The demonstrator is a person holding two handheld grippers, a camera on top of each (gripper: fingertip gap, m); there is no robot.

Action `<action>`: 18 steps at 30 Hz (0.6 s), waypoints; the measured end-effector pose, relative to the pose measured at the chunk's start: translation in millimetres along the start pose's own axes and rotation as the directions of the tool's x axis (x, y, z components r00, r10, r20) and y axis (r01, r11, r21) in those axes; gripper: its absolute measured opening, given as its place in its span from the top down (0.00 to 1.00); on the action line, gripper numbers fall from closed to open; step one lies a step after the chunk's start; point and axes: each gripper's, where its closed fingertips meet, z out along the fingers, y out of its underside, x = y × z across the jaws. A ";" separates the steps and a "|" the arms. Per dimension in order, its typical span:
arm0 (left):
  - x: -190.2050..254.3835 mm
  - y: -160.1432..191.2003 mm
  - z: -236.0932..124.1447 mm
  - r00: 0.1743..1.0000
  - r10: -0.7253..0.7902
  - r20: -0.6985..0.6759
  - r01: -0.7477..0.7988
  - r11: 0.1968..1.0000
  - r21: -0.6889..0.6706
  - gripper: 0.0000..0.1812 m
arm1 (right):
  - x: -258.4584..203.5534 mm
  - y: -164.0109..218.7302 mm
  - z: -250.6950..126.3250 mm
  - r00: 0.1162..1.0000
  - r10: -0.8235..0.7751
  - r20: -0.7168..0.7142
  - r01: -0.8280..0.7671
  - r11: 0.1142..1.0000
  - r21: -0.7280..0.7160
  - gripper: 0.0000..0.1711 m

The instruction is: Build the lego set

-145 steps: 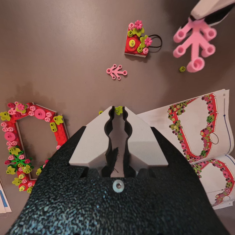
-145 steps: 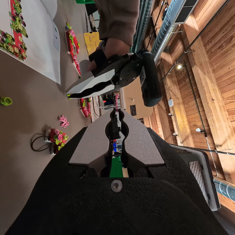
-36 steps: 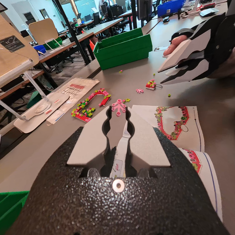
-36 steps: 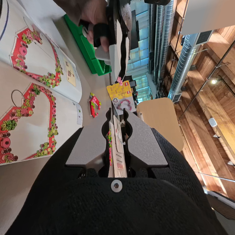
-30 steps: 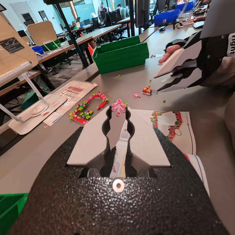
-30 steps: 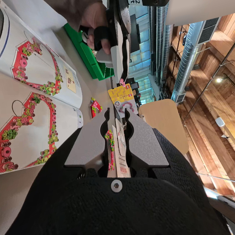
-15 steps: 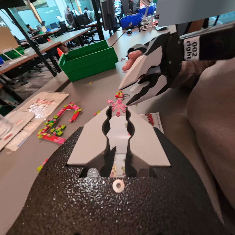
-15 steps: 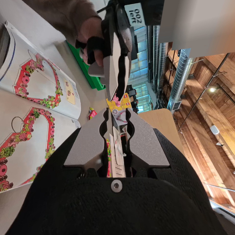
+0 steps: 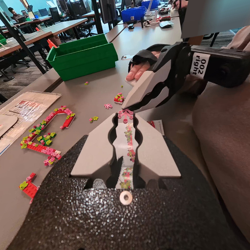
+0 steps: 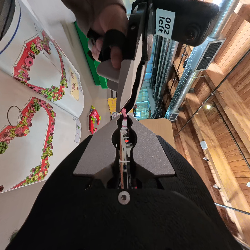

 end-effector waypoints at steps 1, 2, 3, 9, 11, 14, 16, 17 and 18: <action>1.8 -0.4 -0.3 1.000 -0.003 -0.008 0.003 1.000 0.001 0.89 | 0.9 0.9 -0.4 1.000 0.011 -0.005 -0.011 1.000 -0.001 0.98; 3.5 -0.1 -0.9 1.000 -0.004 -0.017 0.004 1.000 -0.001 0.90 | 1.7 2.4 -1.1 1.000 0.018 -0.009 -0.018 1.000 -0.003 0.99; 5.9 0.2 -1.8 1.000 -0.001 -0.028 0.000 1.000 -0.002 0.92 | 3.1 4.0 -2.4 1.000 0.025 -0.015 -0.025 1.000 -0.002 0.99; 8.0 -10.9 -6.6 0.999 0.048 0.003 -0.048 0.994 0.094 0.88 | 16.2 8.4 -10.5 0.991 0.122 -0.054 -0.120 0.992 0.034 0.99; 9.8 -19.4 -9.2 0.990 0.135 0.049 -0.141 0.979 0.145 0.85 | 17.0 7.3 -12.1 0.989 0.142 -0.051 -0.139 0.989 0.054 0.99; 14.3 -28.5 -11.6 0.943 0.304 0.139 -0.325 0.930 0.174 0.85 | 12.9 4.2 -13.2 0.988 0.154 -0.027 -0.151 0.985 0.083 0.99; 20.4 -32.0 -11.8 0.912 0.379 0.157 -0.404 0.896 0.182 0.86 | 10.3 2.1 -13.7 0.984 0.177 -0.009 -0.175 0.979 0.102 0.99; 22.7 -31.5 -11.1 0.902 0.403 0.155 -0.427 0.887 0.177 0.87 | 9.2 1.7 -13.8 0.984 0.181 -0.002 -0.180 0.978 0.107 0.99; 23.7 -29.4 -9.9 0.894 0.421 0.151 -0.442 0.882 0.164 0.87 | 8.9 1.6 -13.8 0.983 0.181 -0.001 -0.180 0.978 0.109 0.99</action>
